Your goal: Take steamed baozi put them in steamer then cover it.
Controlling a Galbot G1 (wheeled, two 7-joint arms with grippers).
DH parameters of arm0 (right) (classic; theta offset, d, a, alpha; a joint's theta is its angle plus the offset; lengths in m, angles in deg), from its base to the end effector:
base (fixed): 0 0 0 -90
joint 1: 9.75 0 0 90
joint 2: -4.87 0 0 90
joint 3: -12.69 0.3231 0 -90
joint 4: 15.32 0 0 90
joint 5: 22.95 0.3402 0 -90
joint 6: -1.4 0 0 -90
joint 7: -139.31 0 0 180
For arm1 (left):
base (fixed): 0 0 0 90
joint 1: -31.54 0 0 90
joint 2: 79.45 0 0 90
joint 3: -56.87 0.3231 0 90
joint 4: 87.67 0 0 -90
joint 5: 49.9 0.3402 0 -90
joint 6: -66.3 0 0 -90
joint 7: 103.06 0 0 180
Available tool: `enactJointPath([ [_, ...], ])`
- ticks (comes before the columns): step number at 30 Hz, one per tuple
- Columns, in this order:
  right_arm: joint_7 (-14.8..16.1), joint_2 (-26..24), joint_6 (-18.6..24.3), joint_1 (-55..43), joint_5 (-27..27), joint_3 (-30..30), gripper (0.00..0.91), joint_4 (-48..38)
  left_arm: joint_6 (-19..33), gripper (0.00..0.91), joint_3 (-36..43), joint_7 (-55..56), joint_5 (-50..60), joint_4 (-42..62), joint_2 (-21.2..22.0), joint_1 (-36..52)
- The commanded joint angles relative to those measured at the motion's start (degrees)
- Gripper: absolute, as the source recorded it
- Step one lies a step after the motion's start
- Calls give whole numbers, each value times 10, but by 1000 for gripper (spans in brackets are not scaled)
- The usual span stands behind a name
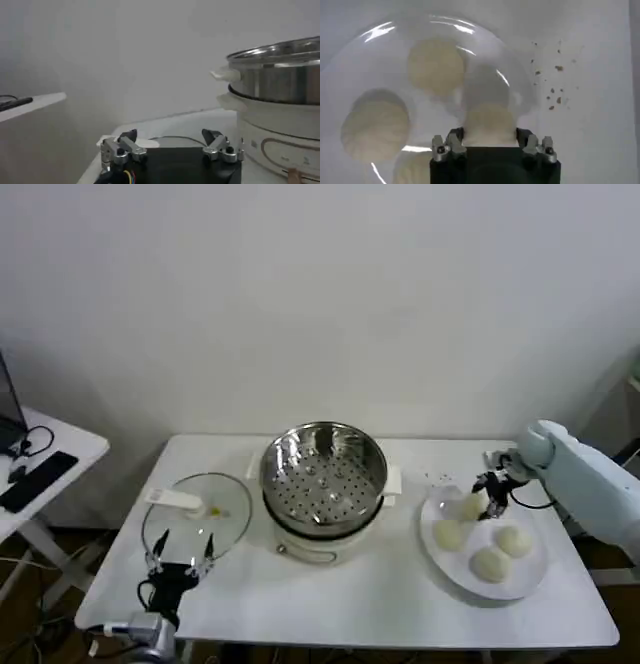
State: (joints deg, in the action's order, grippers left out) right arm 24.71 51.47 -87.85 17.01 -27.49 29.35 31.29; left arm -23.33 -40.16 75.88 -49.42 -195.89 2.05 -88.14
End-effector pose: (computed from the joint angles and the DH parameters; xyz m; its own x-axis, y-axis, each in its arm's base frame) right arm 0.5384 -0.2105 -0.1921 -0.1693 -0.1379 0.9759 -0.9855 0.0117 -0.1693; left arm 0.1754 0.0711 -0.3400 -0.9823 -0.0494 0.1806 -0.0139 0.9811 0.1928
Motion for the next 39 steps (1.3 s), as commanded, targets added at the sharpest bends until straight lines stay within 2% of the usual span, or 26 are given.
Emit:
enactJointPath([
  [1, 2, -5, 9, -158, 62, -125, 746, 73, 0, 907, 3, 0, 0, -1, 1, -1],
  [6, 8, 23, 25, -255, 99, -199, 746, 100, 0, 907, 4, 0, 1, -3, 2, -2],
  [10, 7, 58, 52, -314, 125, -224, 756, 112, 0, 907, 5, 0, 0, -5, 2, -4],
  [15, 8, 105, 66, -358, 126, -249, 756, 155, 0, 907, 6, 0, 1, -8, 2, -6],
  [21, 7, 157, 99, -360, 65, -252, 756, 211, -1, 907, 5, 0, 1, -10, 3, -6],
  [26, 0, 206, 132, -310, -29, -236, 756, 229, 0, 907, 4, 1, 0, -12, 3, -8],
  [33, -13, 270, 182, -239, -137, -204, 756, 185, 1, 907, -4, 1, -4, -15, 0, -14],
  [39, -20, 297, 233, -194, -209, -190, 756, 145, 2, 907, -6, 2, -8, -13, 3, -14],
])
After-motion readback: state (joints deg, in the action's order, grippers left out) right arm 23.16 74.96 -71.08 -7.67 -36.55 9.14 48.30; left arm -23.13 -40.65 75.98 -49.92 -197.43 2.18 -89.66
